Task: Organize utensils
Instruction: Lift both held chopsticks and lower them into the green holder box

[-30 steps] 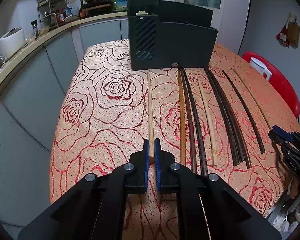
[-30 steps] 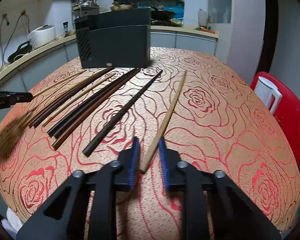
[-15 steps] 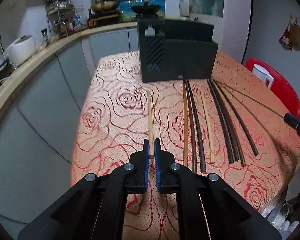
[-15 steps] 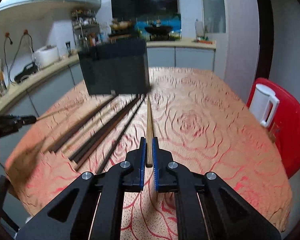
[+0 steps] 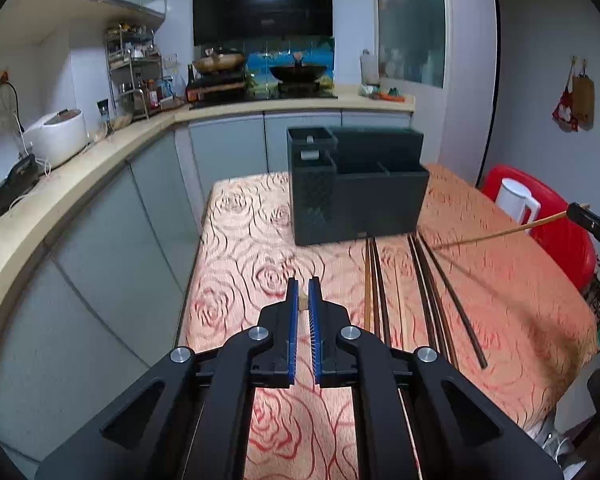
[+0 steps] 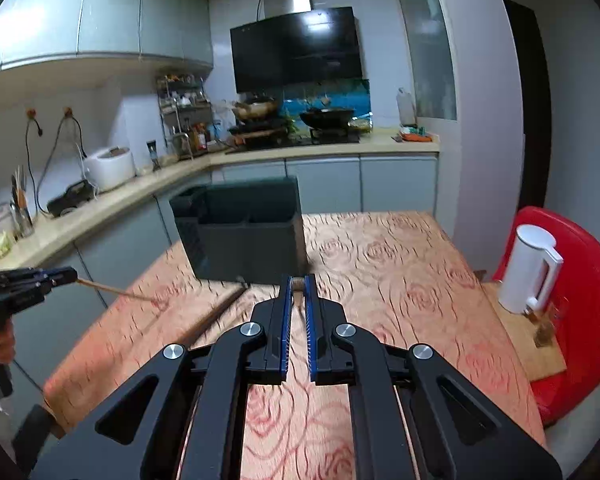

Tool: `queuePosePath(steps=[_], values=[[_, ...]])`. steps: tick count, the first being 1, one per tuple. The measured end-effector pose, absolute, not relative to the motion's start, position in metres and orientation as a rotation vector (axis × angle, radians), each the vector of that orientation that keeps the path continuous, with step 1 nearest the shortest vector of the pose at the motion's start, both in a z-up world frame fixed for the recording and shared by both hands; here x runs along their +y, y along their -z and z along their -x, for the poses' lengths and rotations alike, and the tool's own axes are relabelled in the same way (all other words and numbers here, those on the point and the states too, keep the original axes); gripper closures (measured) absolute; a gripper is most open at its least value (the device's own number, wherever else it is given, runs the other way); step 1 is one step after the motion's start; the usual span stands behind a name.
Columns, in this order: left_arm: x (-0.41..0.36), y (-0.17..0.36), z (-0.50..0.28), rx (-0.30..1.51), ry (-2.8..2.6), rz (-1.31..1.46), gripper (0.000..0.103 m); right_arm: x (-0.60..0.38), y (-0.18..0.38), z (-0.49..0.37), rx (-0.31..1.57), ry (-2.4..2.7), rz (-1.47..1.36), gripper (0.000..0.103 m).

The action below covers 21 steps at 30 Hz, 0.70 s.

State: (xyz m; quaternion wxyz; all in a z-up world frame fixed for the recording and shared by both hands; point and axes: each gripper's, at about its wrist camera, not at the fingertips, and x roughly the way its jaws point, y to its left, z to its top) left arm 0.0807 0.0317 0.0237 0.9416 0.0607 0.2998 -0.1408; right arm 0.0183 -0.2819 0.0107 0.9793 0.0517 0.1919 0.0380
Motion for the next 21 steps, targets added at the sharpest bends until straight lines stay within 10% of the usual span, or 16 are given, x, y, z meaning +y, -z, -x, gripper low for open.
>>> queuePosePath(steps=[21], values=[[0.011, -0.079, -0.137, 0.607, 0.35, -0.144, 0.098, -0.292, -0.091, -0.104, 0.368, -0.177, -0.121, 0.096]])
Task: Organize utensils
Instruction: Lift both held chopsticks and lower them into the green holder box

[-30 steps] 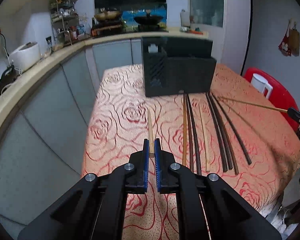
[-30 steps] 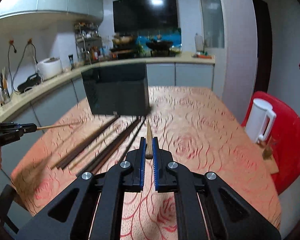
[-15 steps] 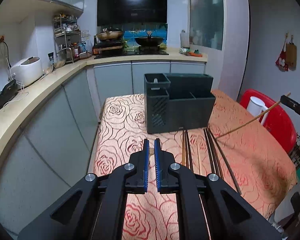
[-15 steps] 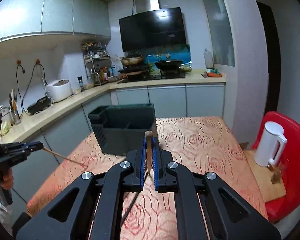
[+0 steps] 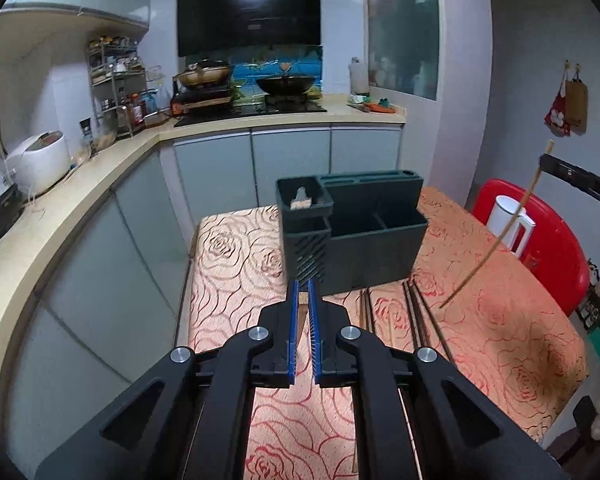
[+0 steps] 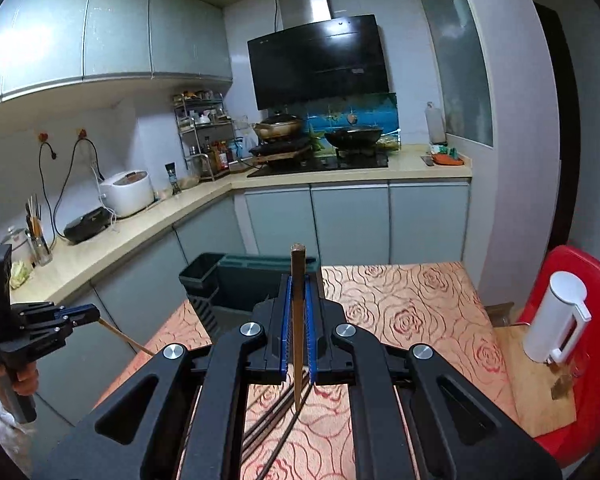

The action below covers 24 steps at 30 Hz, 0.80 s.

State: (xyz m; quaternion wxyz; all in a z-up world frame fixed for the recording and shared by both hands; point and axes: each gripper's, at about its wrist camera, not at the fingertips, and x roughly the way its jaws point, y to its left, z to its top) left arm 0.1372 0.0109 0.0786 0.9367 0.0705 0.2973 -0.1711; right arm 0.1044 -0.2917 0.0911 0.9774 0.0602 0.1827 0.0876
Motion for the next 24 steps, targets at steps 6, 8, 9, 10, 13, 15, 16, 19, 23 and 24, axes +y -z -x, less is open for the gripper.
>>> queuePosePath(steps=[6, 8, 9, 10, 13, 15, 16, 19, 23, 24], values=[[-0.006, -0.113, -0.146, 0.572, 0.424, -0.152, 0.098, -0.295, -0.12, -0.119, 0.323, -0.174, -0.109, 0.096], [-0.012, -0.126, -0.15, 0.555, 0.446, -0.154, 0.098, -0.295, -0.131, -0.121, 0.3, -0.173, -0.106, 0.096], [-0.016, -0.133, -0.153, 0.547, 0.454, -0.155, 0.098, -0.295, -0.138, -0.123, 0.284, -0.173, -0.102, 0.096], [-0.02, -0.139, -0.155, 0.537, 0.46, -0.156, 0.098, -0.295, -0.144, -0.126, 0.273, -0.174, -0.099, 0.096], [-0.033, -0.159, -0.163, 0.49, 0.468, -0.168, 0.098, -0.295, -0.16, -0.134, 0.243, -0.176, -0.091, 0.096], [-0.043, -0.17, -0.168, 0.455, 0.468, -0.176, 0.098, -0.294, -0.168, -0.142, 0.228, -0.18, -0.09, 0.096], [-0.048, -0.176, -0.173, 0.441, 0.469, -0.176, 0.098, -0.293, -0.171, -0.146, 0.223, -0.182, -0.089, 0.096], [-0.061, -0.182, -0.187, 0.422, 0.463, -0.176, 0.098, -0.289, -0.175, -0.158, 0.223, -0.188, -0.084, 0.096], [-0.076, -0.173, -0.209, 0.433, 0.453, -0.182, 0.098, -0.285, -0.168, -0.175, 0.245, -0.183, -0.077, 0.096], [-0.079, -0.169, -0.213, 0.44, 0.453, -0.183, 0.098, -0.283, -0.164, -0.181, 0.261, -0.184, -0.078, 0.096]])
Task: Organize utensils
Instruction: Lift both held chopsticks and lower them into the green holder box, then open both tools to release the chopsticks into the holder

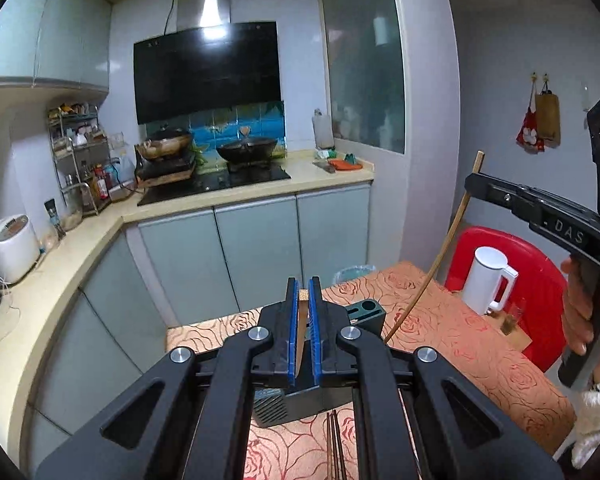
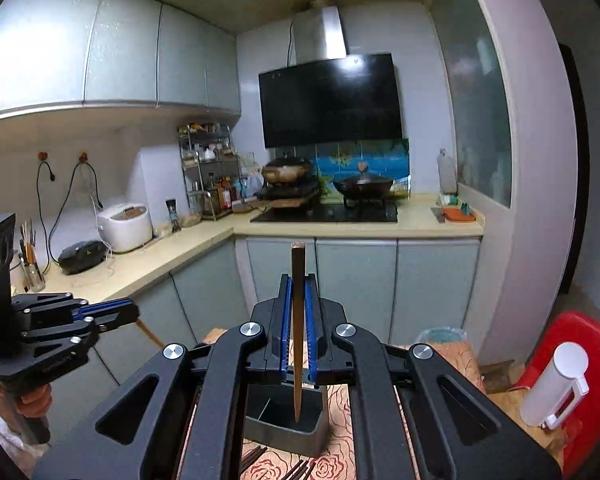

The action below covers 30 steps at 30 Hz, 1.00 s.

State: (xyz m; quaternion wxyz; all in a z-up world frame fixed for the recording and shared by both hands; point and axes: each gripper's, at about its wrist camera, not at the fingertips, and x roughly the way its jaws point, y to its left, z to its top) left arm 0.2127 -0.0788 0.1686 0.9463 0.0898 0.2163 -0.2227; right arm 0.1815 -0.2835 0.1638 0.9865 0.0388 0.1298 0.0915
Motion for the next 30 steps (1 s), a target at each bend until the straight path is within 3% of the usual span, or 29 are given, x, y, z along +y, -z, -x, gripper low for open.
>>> queuePosePath(steps=[14, 16, 17, 18, 19, 20, 23, 30], values=[[-0.078, -0.09, -0.268, 0.601, 0.414, -0.126, 0.097, -0.264, -0.103, -0.227, 0.406, -0.207, -0.047, 0.096], [-0.075, -0.089, -0.267, 0.602, 0.414, -0.115, 0.086, -0.263, -0.102, -0.229, 0.411, -0.211, -0.055, 0.092], [-0.075, -0.09, -0.266, 0.597, 0.414, -0.112, 0.071, -0.263, -0.103, -0.23, 0.41, -0.21, -0.059, 0.088], [-0.074, -0.091, -0.264, 0.589, 0.411, -0.108, 0.056, -0.263, -0.103, -0.23, 0.408, -0.203, -0.06, 0.082], [-0.073, -0.092, -0.262, 0.578, 0.406, -0.104, 0.051, -0.265, -0.103, -0.23, 0.404, -0.196, -0.064, 0.068], [-0.071, -0.094, -0.26, 0.568, 0.403, -0.096, 0.046, -0.266, -0.104, -0.229, 0.394, -0.185, -0.072, 0.063], [-0.065, -0.099, -0.255, 0.548, 0.392, -0.082, 0.037, -0.27, -0.107, -0.226, 0.375, -0.164, -0.082, 0.048], [-0.051, -0.116, -0.237, 0.483, 0.374, -0.048, 0.02, -0.275, -0.12, -0.212, 0.3, -0.099, -0.055, 0.035]])
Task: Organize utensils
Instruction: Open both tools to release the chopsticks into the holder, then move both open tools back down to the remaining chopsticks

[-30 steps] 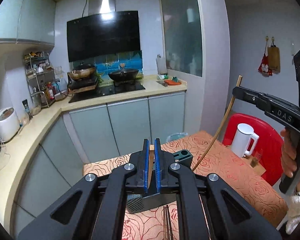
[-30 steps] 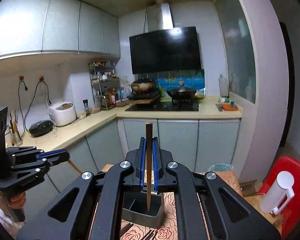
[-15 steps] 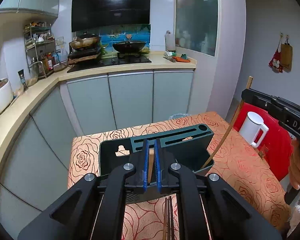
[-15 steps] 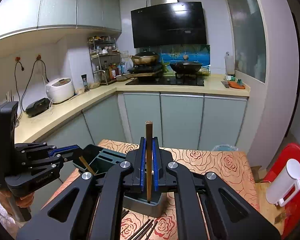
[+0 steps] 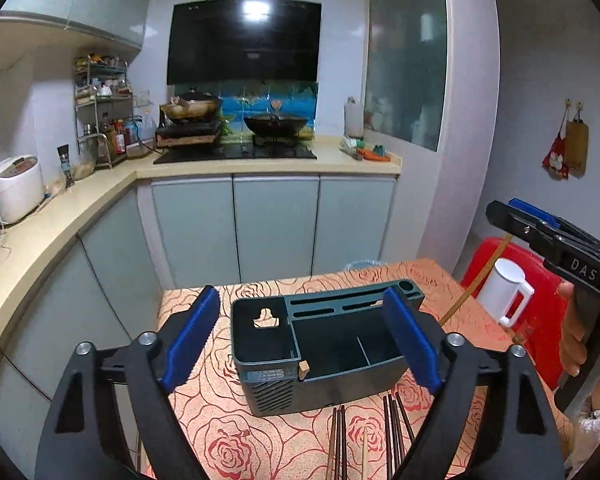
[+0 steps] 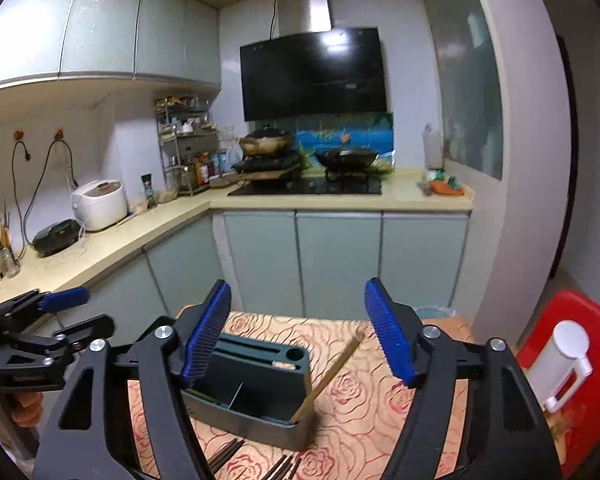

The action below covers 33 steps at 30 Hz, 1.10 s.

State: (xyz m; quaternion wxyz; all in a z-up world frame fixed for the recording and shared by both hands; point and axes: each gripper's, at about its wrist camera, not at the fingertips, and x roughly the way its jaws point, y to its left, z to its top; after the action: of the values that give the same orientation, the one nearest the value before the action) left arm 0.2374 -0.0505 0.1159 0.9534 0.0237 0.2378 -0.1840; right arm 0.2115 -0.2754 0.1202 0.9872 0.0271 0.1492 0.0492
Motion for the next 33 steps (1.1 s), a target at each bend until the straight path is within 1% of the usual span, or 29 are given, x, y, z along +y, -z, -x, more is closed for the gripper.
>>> queuePosePath(steps=[7, 11, 14, 20, 26, 33], values=[[-0.035, -0.124, -0.213, 0.434, 0.333, -0.034, 0.015, -0.282, -0.143, -0.178, 0.199, -0.059, -0.026, 0.034], [-0.024, -0.118, -0.198, 0.44, 0.302, -0.03, 0.015, -0.287, -0.145, -0.161, 0.19, -0.061, -0.023, 0.034], [-0.017, -0.111, -0.186, 0.442, 0.275, -0.038, 0.015, -0.288, -0.135, -0.149, 0.206, -0.061, -0.023, 0.034], [-0.009, -0.091, -0.163, 0.459, 0.252, -0.056, 0.015, -0.292, -0.094, -0.131, 0.284, -0.052, -0.038, 0.034], [0.002, -0.057, -0.145, 0.513, 0.249, -0.07, 0.015, -0.293, -0.046, -0.112, 0.365, -0.04, -0.055, 0.034], [0.02, -0.015, -0.128, 0.593, 0.251, -0.021, 0.015, -0.285, 0.002, -0.082, 0.44, -0.046, -0.051, 0.034]])
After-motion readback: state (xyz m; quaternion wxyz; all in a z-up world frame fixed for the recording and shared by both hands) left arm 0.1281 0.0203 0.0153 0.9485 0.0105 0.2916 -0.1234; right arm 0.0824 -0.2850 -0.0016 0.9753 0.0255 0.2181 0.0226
